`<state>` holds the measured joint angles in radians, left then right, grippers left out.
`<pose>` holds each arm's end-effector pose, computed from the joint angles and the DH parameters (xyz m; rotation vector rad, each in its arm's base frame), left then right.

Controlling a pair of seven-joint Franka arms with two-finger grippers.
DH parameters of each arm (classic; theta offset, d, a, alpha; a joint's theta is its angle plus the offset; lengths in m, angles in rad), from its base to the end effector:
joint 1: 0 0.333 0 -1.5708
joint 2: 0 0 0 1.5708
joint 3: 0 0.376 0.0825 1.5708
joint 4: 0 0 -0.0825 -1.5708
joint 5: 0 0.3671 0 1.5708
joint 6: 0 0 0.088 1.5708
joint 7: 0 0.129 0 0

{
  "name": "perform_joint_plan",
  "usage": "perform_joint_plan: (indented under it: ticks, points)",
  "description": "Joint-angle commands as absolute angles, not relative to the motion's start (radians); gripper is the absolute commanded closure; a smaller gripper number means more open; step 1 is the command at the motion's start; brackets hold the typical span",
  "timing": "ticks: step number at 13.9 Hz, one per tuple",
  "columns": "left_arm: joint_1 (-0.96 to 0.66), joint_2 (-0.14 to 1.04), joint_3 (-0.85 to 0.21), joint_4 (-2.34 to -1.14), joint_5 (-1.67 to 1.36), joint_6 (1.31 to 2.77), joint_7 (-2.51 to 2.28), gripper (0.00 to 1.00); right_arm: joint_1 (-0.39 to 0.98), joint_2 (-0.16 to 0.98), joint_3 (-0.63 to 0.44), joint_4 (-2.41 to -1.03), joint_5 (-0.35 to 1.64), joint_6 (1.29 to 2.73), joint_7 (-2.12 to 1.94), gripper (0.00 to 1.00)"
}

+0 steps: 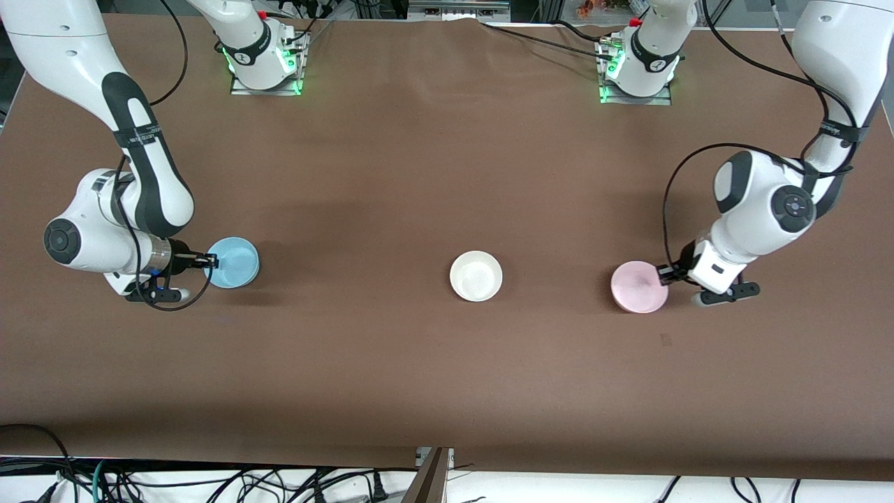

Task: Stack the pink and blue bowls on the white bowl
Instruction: 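Lift the pink bowl with the left gripper and carry it to the white bowl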

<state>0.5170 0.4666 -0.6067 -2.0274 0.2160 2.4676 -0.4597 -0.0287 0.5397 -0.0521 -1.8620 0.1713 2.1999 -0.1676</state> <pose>0.6181 -0.0286 0.3037 2.9820 0.3954 0.0557 0.6322 -0.0396 0.2543 -3.0042 0.0351 0.2796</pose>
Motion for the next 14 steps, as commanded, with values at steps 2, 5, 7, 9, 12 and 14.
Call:
perform_joint_plan:
  ticks: [2, 5, 7, 9, 12, 14]
  points:
    - [0.448, 0.463, -0.653, -2.008, 0.233, 2.459, -0.673, 1.00, -0.029, 0.528, -0.046, -1.770, 0.192, 2.064, -0.187, 1.00]
    - [0.341, 0.462, -0.655, -1.993, 0.233, 2.468, -0.852, 1.00, -0.018, 0.526, -0.032, -1.729, 0.195, 2.023, -0.183, 1.00]
    - [0.284, 0.465, -0.653, -1.974, 0.236, 2.471, -0.952, 1.00, -0.017, 0.526, -0.023, -1.717, 0.195, 2.005, -0.181, 1.00]
    - [0.243, 0.466, -0.653, -1.959, 0.236, 2.471, -1.026, 1.00, -0.017, 0.526, -0.018, -1.697, 0.195, 1.982, -0.179, 1.00]
    - [0.158, 0.474, -0.650, -1.937, 0.242, 2.485, -1.152, 1.00, -0.017, 0.526, -0.003, -1.690, 0.218, 1.970, -0.175, 1.00]
    - [0.120, 0.488, -0.646, -1.924, 0.244, 2.494, -1.201, 1.00, -0.012, 0.526, 0.005, -1.690, 0.235, 1.970, -0.161, 1.00]
